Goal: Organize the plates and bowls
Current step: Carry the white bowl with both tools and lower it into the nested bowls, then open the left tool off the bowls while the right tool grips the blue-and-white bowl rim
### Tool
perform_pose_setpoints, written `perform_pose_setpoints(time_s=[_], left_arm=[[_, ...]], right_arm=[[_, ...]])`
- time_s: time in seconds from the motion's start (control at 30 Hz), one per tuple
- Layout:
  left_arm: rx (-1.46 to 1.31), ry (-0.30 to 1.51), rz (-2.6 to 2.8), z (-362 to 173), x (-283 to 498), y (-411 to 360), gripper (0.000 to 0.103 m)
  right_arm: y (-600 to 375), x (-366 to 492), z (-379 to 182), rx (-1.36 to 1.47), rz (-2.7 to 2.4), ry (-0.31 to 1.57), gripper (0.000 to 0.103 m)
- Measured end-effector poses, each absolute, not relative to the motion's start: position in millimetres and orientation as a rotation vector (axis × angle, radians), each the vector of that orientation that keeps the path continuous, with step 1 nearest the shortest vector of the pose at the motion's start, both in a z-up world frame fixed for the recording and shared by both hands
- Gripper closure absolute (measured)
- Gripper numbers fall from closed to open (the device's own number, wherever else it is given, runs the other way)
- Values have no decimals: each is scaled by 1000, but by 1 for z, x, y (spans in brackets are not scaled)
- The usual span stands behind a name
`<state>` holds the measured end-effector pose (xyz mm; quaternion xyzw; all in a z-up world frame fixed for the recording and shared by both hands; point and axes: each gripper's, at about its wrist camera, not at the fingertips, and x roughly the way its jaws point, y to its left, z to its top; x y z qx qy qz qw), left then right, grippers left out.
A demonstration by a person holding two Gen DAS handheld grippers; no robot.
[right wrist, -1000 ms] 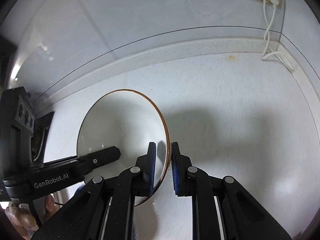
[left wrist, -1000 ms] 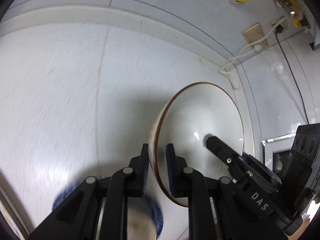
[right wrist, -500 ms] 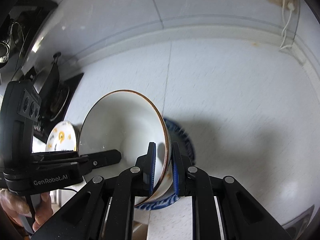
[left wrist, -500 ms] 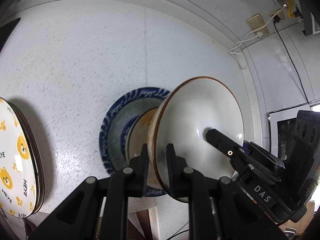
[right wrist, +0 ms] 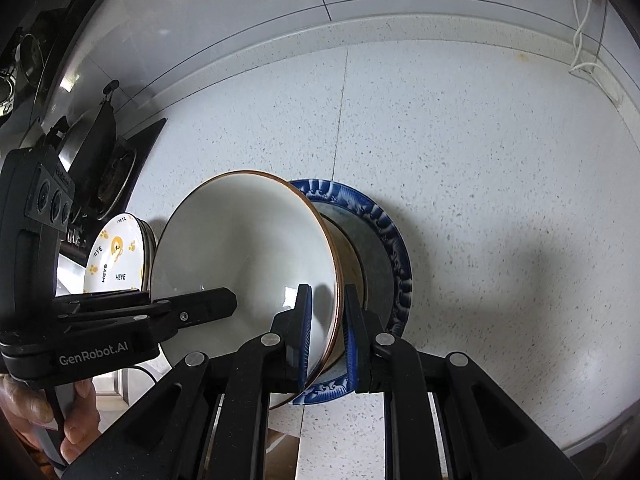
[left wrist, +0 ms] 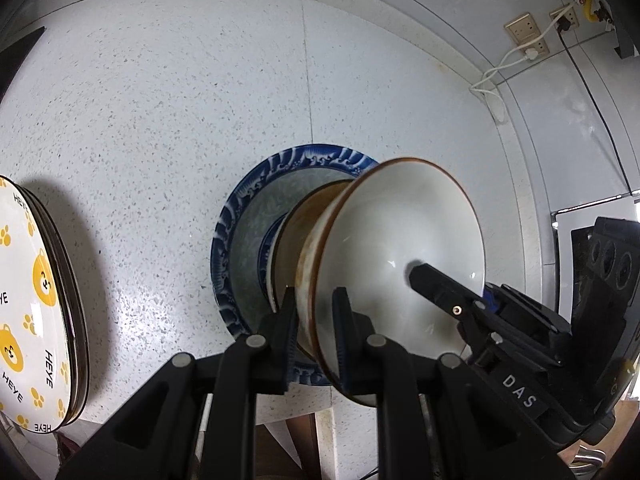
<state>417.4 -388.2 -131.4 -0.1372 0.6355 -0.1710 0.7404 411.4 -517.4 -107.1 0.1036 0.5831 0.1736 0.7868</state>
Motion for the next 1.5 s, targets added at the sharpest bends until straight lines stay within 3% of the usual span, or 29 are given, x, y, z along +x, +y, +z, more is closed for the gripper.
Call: perform_pose_setpoints(time_s=[0.63,0.87,1.17,1.33,1.43,1.5], left_arm=[[-232,1367,-315,-116,429,-392,86],[-239,1305,-317,-98,435,-383,78],[-223,1274,-317,-93,427,-380,78],[-213,1253,-319,-90,421,-377,69],[-206,1235,-326,-88,416,-373,68],[-214,1232,-327,-87,413,-369,68]], right_arm=[[-514,419,-115,218,379,1277,90],[-508,426,-117,197,374,1283,90],[-505,424,-113,168,358,1254,89],[-507,422,-110,175,365,1235,85],[-509,423,-106,183,356,1213,74],[-510,424,-102,191,360,1197,73]])
